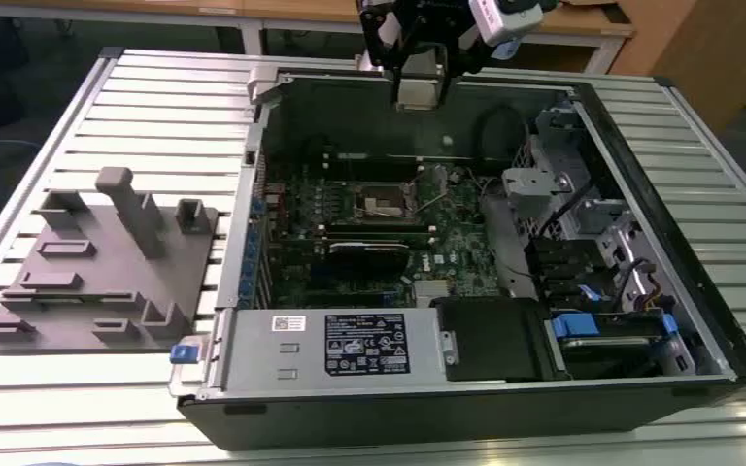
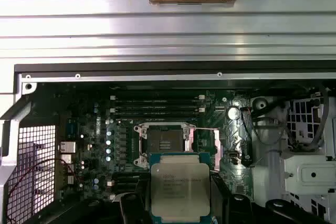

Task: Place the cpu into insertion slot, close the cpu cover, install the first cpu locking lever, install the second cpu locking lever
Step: 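Place the cpu into insertion slot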

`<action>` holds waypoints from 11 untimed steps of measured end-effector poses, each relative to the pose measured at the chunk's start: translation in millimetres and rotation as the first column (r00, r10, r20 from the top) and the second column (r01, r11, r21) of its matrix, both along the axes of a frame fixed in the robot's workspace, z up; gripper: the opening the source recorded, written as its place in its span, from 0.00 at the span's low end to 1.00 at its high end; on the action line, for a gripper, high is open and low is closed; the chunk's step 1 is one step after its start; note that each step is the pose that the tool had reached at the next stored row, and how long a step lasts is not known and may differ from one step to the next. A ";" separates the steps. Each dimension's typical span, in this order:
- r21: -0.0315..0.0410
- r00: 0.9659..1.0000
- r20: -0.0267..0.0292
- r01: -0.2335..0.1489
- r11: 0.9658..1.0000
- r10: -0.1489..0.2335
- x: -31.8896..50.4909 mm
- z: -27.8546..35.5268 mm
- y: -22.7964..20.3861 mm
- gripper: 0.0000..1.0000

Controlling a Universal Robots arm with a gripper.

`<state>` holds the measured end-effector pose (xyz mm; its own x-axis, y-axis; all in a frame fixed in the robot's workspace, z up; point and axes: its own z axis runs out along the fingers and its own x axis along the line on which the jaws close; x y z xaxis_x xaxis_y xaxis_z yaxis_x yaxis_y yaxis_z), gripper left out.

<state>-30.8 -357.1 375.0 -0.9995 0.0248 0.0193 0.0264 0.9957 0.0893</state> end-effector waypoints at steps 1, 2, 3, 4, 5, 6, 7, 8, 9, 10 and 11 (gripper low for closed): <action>0.000 1.000 0.000 0.000 1.000 0.000 0.0 0.0 0.0 0.54; 0.000 1.000 0.000 0.000 1.000 0.000 0.0 0.0 0.0 0.54; 0.000 1.000 0.000 0.000 1.000 0.000 0.0 0.0 0.0 0.54; 0.000 1.000 0.000 0.000 1.000 0.000 0.0 0.0 0.0 0.54; 0.000 1.000 0.000 0.000 1.000 0.000 0.0 0.0 0.0 0.54; 0.000 1.000 0.000 0.000 1.000 0.000 0.0 0.0 0.0 0.54; 0.000 1.000 0.000 0.000 1.000 0.000 0.0 -0.2 0.0 0.54; 0.000 1.000 0.000 0.000 1.000 0.000 0.0 -0.5 0.0 0.54; 0.000 1.000 0.000 0.000 1.000 0.000 0.0 -0.7 0.0 0.54; 0.000 1.000 0.000 0.000 1.000 0.000 0.0 -0.7 0.0 0.54; 0.000 1.000 0.000 0.000 1.000 0.000 0.0 -0.7 0.0 0.54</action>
